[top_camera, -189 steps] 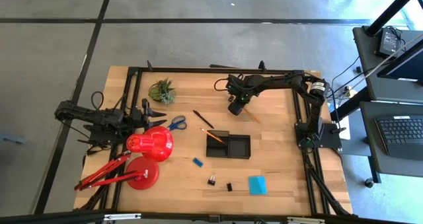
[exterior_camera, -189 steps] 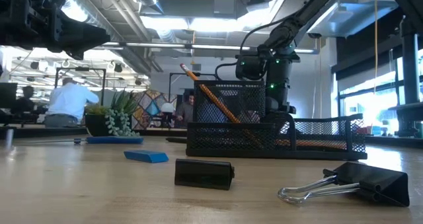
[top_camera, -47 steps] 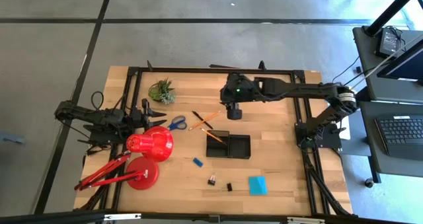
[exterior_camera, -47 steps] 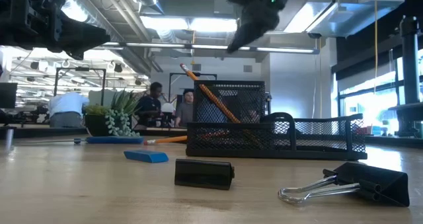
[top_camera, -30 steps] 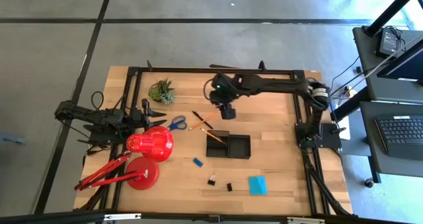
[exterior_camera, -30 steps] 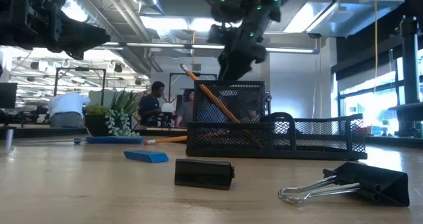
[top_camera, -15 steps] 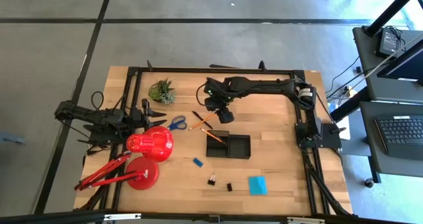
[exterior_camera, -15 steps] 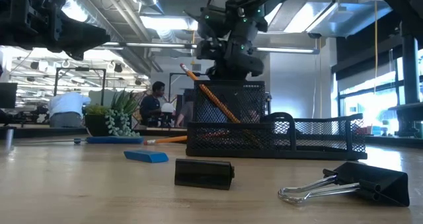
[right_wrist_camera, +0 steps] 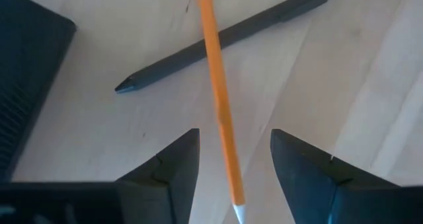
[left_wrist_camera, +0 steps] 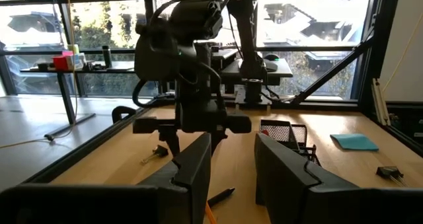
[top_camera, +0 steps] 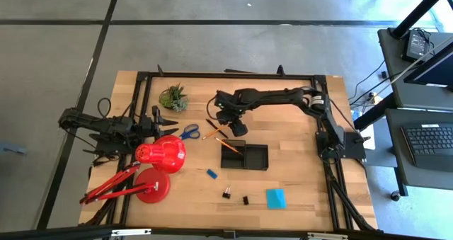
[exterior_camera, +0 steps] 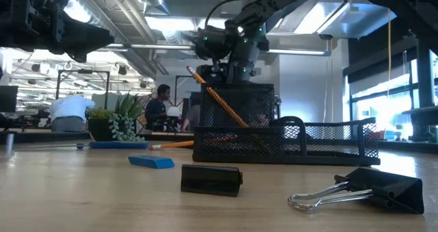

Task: Pick and place office supplies into organizer
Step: Put the orange pencil into the black desk organizer

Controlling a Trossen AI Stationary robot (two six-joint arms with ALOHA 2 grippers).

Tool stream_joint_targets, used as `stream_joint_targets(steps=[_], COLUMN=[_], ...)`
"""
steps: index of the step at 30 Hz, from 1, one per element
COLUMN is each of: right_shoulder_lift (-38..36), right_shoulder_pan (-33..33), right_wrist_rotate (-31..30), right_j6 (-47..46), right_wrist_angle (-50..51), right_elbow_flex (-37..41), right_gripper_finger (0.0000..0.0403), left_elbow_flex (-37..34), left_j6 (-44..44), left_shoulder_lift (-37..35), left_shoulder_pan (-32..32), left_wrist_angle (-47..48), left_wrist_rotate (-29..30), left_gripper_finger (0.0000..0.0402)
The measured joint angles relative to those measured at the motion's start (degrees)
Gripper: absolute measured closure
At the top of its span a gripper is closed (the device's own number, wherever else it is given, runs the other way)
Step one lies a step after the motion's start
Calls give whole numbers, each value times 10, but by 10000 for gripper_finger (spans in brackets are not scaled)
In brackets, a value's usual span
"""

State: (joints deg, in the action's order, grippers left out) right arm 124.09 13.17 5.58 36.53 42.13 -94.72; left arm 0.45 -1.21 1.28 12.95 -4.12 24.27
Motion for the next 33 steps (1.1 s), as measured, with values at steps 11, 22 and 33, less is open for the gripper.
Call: stream_joint_targets(steps=[11, 22, 33], right_shoulder_lift=[23, 26, 26], right_shoulder_pan=[0, 0, 0], right_wrist_rotate=[-6, -49, -49], right_j6=[0, -2, -3], right_wrist_angle=[-10, -10, -6], right_elbow_flex=[0, 0, 0], right_gripper_finger=[215, 289, 376], left_elbow_flex=[0, 0, 0], left_j6=[0, 0, 0], left_shoulder_lift=[0, 0, 0], left_shoulder_pan=[0, 0, 0], left_wrist_angle=[0, 0, 0], left_wrist_rotate=[0, 0, 0], left_gripper_finger=[290, 290, 290])
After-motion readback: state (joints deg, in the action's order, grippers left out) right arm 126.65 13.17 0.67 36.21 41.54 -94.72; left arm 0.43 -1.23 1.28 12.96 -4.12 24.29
